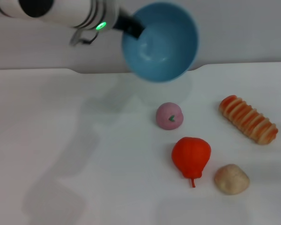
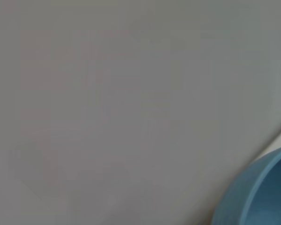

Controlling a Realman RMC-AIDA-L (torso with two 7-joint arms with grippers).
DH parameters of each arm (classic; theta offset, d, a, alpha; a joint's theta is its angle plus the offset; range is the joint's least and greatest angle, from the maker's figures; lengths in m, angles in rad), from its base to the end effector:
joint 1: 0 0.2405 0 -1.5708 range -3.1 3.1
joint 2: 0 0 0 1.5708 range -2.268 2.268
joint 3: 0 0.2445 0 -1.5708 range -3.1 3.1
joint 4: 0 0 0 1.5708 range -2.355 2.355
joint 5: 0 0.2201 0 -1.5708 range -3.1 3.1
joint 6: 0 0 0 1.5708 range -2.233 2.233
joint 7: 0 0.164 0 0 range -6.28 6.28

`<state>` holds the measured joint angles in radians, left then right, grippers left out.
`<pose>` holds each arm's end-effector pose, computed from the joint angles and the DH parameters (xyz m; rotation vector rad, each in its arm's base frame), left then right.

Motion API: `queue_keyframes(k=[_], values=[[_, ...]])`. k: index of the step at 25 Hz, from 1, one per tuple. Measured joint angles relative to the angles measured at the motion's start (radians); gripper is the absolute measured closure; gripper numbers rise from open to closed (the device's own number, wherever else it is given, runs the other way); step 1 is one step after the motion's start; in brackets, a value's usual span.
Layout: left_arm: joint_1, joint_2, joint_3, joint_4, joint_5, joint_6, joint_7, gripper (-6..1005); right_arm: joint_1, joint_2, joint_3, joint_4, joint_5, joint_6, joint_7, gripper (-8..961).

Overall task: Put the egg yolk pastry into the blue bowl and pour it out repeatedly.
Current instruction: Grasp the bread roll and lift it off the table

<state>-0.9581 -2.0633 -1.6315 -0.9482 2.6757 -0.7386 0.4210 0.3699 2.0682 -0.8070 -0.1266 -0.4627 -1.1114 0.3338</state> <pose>-0.0736 0.4914 -0.0390 -2.2794 -0.4788 0.0280 0.3951 0.3316 0.0533 -1.3359 0.6798 0.6185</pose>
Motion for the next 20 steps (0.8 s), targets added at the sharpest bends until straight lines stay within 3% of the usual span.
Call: queue_keyframes(k=[7, 14, 20], values=[[0.026, 0.007, -0.278, 0.049, -0.009, -0.258, -0.001, 1001, 0.021, -0.002, -0.015, -0.036, -0.028, 0.006, -0.002, 506], [0.074, 0.011, -0.331, 0.078, -0.012, -0.325, -0.001, 1000, 0.048, -0.002, -0.028, -0.103, -0.13, 0.098, 0.074, 508], [0.089, 0.01, -0.363, 0.186, -0.045, -0.319, -0.001, 1001, 0.045, -0.002, -0.037, -0.28, -0.371, 0.253, 0.397, 510]])
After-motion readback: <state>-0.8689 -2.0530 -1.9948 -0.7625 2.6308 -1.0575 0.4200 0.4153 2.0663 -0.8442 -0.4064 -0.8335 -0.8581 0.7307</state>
